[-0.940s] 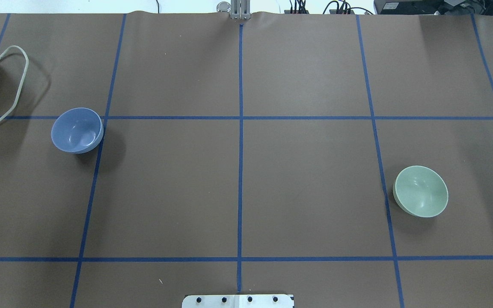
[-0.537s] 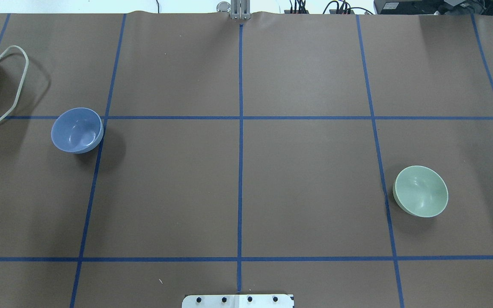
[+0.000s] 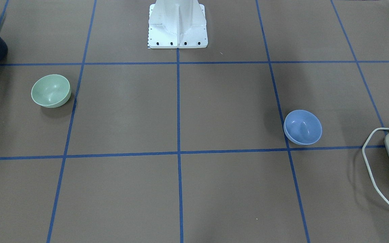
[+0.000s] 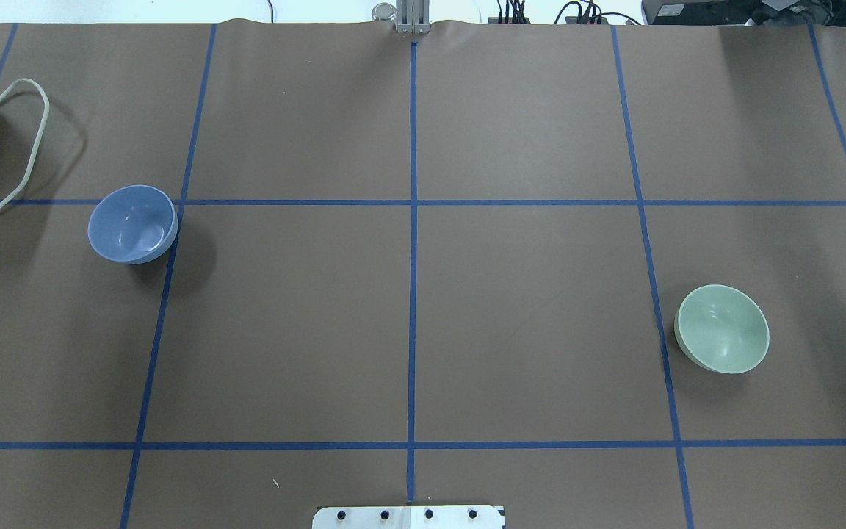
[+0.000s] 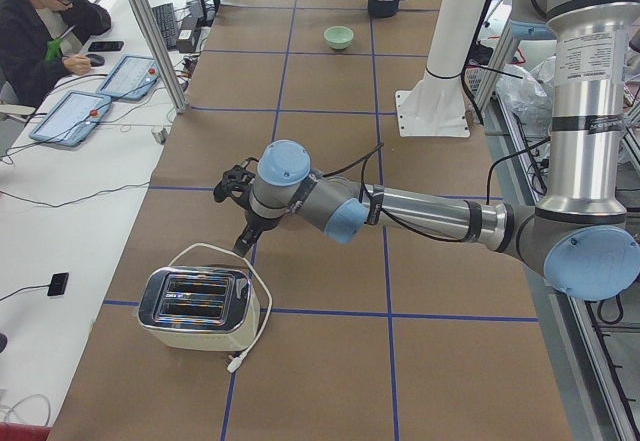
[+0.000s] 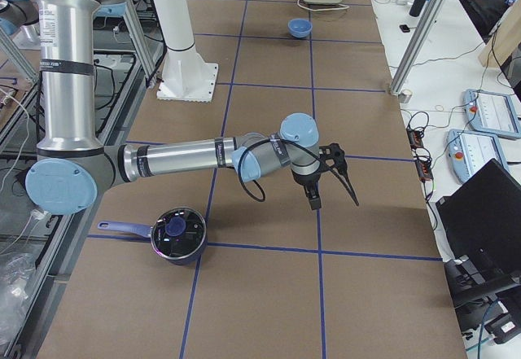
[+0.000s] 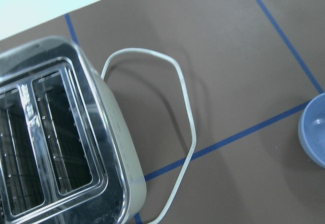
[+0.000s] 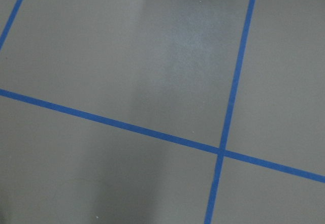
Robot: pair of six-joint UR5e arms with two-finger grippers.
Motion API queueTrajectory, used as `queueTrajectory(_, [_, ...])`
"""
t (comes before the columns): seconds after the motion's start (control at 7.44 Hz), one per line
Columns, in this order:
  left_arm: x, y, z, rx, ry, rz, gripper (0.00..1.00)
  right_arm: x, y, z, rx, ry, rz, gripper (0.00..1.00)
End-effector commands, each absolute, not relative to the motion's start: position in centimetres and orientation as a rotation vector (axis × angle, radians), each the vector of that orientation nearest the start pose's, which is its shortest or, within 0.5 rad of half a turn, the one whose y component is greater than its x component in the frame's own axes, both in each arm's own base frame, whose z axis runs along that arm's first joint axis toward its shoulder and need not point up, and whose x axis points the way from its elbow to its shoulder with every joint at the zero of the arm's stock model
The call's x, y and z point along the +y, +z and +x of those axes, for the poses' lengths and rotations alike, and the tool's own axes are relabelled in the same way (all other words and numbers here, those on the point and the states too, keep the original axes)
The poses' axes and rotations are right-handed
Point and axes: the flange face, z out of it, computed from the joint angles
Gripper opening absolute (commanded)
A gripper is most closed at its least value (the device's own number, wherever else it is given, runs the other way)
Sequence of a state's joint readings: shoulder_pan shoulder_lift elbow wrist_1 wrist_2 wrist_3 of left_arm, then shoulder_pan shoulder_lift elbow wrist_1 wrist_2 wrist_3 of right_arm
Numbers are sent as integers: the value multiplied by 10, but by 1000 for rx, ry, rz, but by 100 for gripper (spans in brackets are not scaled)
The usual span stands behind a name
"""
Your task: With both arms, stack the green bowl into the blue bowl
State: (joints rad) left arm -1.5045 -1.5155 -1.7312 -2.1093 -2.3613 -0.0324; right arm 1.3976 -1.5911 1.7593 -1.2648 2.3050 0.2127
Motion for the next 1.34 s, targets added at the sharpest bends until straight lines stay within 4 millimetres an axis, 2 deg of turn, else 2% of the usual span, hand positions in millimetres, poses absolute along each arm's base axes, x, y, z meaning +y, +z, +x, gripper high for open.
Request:
queueTrajectory(0.0, [-494, 524, 41, 911, 308, 547, 99, -502, 494, -89, -802, -67, 275, 100])
queueTrajectory(0.13, [-497, 513, 80, 965, 227, 456, 99, -496, 485, -121, -779, -41, 261, 100])
queueTrajectory(0.27, [-494, 515, 111, 976, 142, 372, 99, -493, 484, -141, -748, -19, 258, 100])
queueTrajectory(0.54, [-493, 526, 160, 894, 33, 324, 99, -492, 482, -146, -745, -27, 262, 100])
queueTrajectory(0.67, [-498, 525, 174, 893, 12, 311, 98, -491, 482, -146, -745, -27, 266, 100])
queueTrajectory(0.94, [-510, 518, 232, 872, 38, 314, 97, -492, 482, -146, -744, -27, 267, 100])
queueTrajectory(1.07, [-519, 520, 252, 858, 51, 316, 93, -492, 482, -146, -744, -27, 267, 100])
queueTrajectory(1.21, [-525, 523, 260, 852, 56, 311, 75, -491, 483, -146, -743, -28, 267, 100])
